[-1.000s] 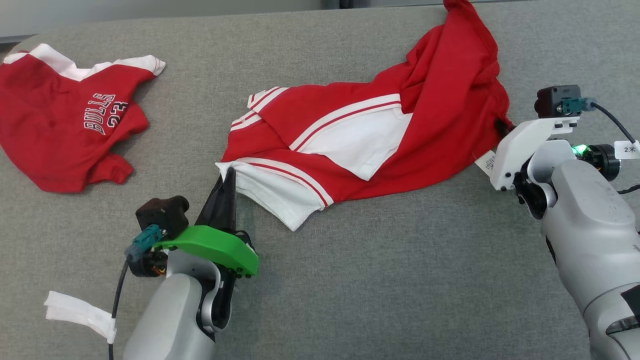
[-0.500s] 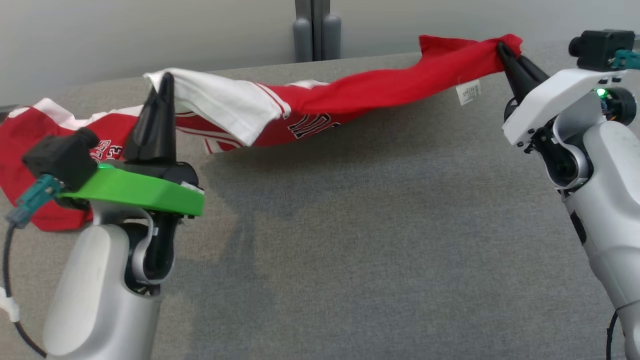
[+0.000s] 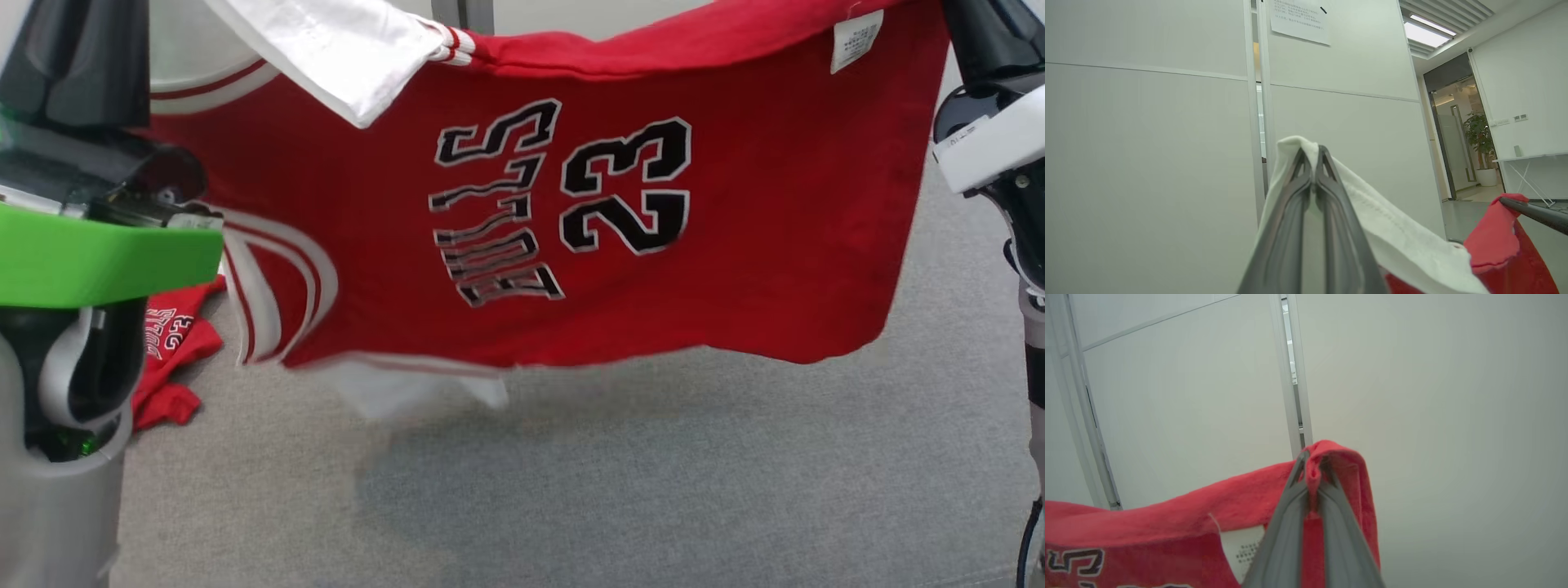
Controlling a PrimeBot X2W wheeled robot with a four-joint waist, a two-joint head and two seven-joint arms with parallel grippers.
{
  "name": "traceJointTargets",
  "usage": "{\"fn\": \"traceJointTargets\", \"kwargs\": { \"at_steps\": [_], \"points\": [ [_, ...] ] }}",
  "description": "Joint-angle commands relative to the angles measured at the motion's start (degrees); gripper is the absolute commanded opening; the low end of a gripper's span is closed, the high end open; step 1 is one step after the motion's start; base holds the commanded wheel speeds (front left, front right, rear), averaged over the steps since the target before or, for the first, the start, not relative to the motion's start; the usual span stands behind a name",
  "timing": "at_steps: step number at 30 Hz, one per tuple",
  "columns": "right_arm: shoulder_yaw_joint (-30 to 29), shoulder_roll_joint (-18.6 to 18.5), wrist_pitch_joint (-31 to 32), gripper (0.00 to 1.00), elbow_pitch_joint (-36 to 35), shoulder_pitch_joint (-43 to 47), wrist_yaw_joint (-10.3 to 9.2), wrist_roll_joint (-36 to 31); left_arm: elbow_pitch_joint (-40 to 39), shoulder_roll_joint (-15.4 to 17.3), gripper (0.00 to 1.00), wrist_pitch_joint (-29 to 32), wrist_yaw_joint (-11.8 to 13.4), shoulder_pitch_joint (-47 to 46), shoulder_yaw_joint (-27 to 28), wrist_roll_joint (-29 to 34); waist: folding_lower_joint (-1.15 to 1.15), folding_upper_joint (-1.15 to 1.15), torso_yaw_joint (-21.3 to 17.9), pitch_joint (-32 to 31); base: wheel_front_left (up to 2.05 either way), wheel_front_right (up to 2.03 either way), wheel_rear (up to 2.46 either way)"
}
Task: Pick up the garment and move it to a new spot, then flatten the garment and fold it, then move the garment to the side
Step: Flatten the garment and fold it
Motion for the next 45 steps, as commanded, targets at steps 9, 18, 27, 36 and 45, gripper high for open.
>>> {"fn": "traceJointTargets", "kwargs": {
  "at_steps": [9,18,27,36,45],
  "points": [
    [-4.35,6.46,10.5,0.0,-11.08,2.32,-0.02,-5.2,2.95,1.89,0.0,4.78,-0.51,-8.14,-1.6,0.74,0.0,0.0,-1.85,4.08,0.0,0.0,0.0],
    [-0.48,8.81,9.07,0.0,1.5,-13.2,-0.01,-11.29,18.44,2.18,0.0,2.86,-3.51,-24.94,-5.21,5.45,0.0,0.0,-2.88,17.09,0.0,0.0,0.0],
    [-0.11,11.8,-5.91,0.0,28.13,-37.55,0.0,-20.79,43.77,-2.75,0.0,-8.2,-4.62,-44.38,-8.48,10.28,0.0,0.0,-0.91,20.92,0.0,0.0,0.0],
    [-0.89,12.76,-18.84,0.0,48.66,-45.17,-0.02,-27.46,61.29,-6.82,0.0,-18.54,-5.37,-50.59,-11.02,10.75,0.0,0.0,1.8,26.5,0.0,0.0,0.0],
    [1.53,12.0,-28.65,0.0,58.95,-39.36,-0.02,-25.79,62.77,-8.66,0.0,-23.41,-5.86,-41.34,-13.1,5.86,0.0,0.0,3.41,32.22,0.0,0.0,0.0]
  ]
}}
